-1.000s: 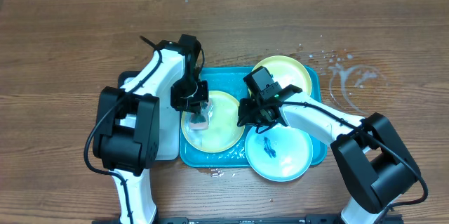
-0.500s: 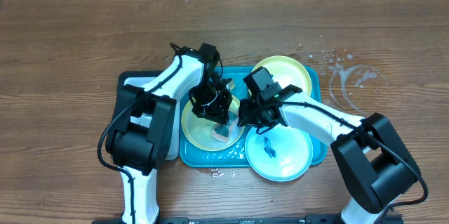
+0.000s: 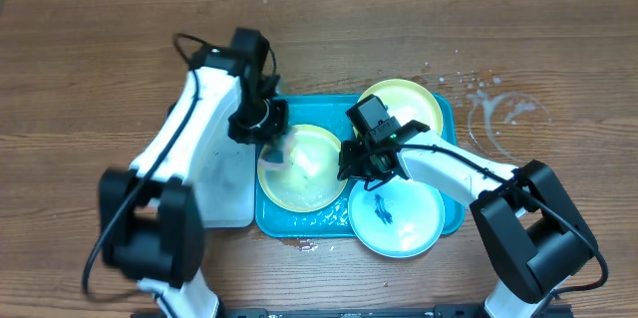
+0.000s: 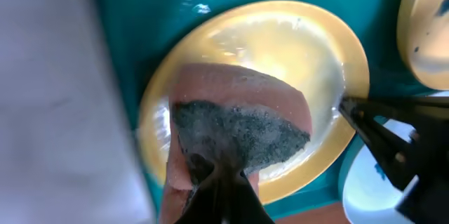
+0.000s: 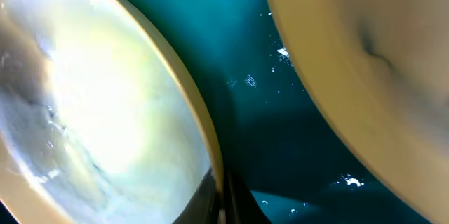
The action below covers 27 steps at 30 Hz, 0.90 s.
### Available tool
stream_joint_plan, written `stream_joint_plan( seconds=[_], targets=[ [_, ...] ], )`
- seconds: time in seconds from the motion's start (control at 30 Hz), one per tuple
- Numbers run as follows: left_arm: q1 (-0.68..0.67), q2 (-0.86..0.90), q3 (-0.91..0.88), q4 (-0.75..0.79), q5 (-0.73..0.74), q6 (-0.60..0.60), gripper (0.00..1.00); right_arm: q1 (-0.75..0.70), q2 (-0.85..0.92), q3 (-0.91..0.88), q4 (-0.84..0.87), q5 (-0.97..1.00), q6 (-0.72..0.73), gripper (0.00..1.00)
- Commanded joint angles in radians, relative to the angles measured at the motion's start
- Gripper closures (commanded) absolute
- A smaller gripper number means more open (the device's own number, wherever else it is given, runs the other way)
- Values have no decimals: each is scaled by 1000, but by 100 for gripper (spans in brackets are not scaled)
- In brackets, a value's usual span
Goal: Clean dirty plates on tray and stack at the side
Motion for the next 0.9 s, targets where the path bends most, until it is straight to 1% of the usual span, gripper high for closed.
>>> stream_joint_plan(
  seconds=[0.0,0.13,0.2,0.27,0.4,0.57,0.67,0.87],
  targets=[
    [-5,-114,28,-48,-211,-89,96,-5,5,-3,-38,14,-39,96],
    [-3,-136,28,-105,-361,-169,96,-5,5,53,-131,15,-93,96],
    [7,-135,23,-127,-410,-189,96,-3,4,98,-195,24,-124,96],
    [21,-135,19,-144,-422,-195,96,-2,3,148,-261,50,-149,96],
    [63,-135,19,-151,-420,-195,96,3,2,298,-447,153,-172,96],
    [117,-135,19,-150,-421,-182,96,3,2,429,-573,155,-204,96],
    [151,-135,19,-153,-412,-181,96,-2,2,481,-635,100,-205,96],
    [236,-135,19,-154,-340,-137,96,-29,2,499,-760,-132,-220,96]
  ],
)
